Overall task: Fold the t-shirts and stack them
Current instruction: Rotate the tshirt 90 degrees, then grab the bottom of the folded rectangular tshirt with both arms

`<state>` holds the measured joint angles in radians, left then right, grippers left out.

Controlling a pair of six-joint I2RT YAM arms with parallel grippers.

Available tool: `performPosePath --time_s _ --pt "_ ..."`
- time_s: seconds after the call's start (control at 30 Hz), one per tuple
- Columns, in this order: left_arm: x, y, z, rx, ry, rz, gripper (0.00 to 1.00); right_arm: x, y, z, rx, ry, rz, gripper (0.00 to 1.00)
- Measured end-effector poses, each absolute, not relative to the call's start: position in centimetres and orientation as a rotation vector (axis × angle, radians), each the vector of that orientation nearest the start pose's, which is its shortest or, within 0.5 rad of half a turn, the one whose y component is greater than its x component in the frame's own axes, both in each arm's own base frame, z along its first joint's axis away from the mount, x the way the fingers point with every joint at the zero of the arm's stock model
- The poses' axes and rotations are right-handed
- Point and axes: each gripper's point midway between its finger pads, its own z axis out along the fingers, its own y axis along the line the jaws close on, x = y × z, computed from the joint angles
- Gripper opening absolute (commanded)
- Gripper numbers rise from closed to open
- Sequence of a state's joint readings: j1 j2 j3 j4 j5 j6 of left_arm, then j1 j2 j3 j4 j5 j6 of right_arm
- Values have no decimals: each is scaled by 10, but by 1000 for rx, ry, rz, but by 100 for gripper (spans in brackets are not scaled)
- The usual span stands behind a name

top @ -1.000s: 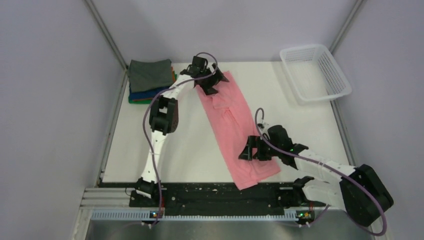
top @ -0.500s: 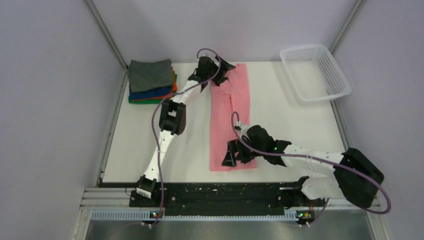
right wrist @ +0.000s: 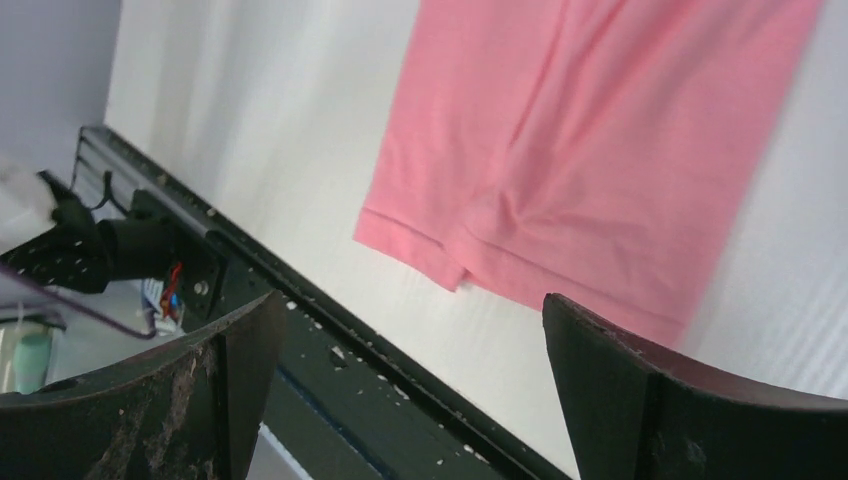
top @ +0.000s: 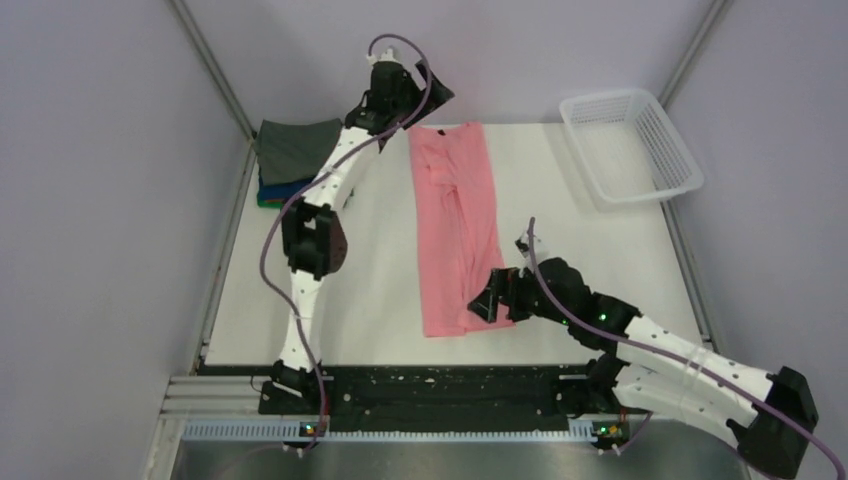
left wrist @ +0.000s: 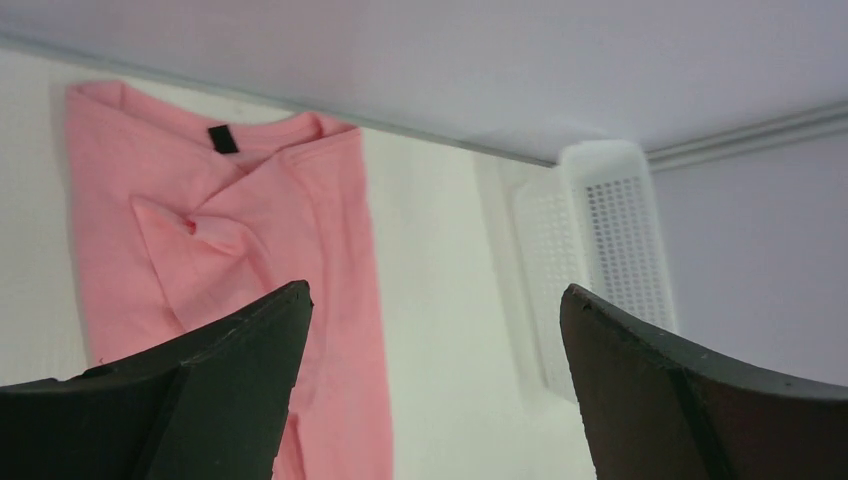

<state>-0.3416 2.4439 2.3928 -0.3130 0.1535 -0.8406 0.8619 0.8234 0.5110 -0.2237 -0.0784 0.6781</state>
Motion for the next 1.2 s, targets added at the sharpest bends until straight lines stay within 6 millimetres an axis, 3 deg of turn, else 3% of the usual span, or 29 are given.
performPosePath --time_s 0.1,0.13,0.17,0.23,0.27,0.33,0.4,0.47,0.53,0.6,0.67,0.73,0.9,1.17,1.2 --pt "571 -284 311 -281 1934 -872 99 161 224 126 -147 2281 867 99" --pt "488 -278 368 -212 1895 -820 99 160 206 110 -67 2331 765 98" --pt "485 -278 369 -210 1894 -819 99 160 206 110 -67 2331 765 98" --pt "429 -280 380 -162 1856 -825 99 159 196 100 -24 2366 708 97" --pt "396 -279 362 -139 1894 -820 99 158 190 93 -1 2387 674 94" --pt "342 -273 307 -106 2011 -804 98 156 181 83 34 2419 625 90" --pt "311 -264 247 -126 2137 -770 95 153 174 73 61 2453 585 85" --pt "282 -251 170 -161 2314 -698 91 154 170 66 91 2474 560 79" --pt "237 -233 95 -188 2521 -612 82 155 167 60 121 2490 543 74" --pt "196 -225 59 -183 2664 -580 77 156 164 53 149 2503 533 68" --pt "170 -225 46 -179 2735 -597 72 156 163 47 162 2511 532 61" --pt "155 -231 46 -181 2759 -658 65 155 164 41 172 2524 541 59" --pt "144 -243 41 -243 2761 -784 48 152 166 27 174 2556 556 53" --pt "137 -255 25 -289 2814 -830 39 159 173 24 199 2541 599 43" --pt "138 -258 25 -289 2814 -842 32 159 173 24 203 2538 603 40"
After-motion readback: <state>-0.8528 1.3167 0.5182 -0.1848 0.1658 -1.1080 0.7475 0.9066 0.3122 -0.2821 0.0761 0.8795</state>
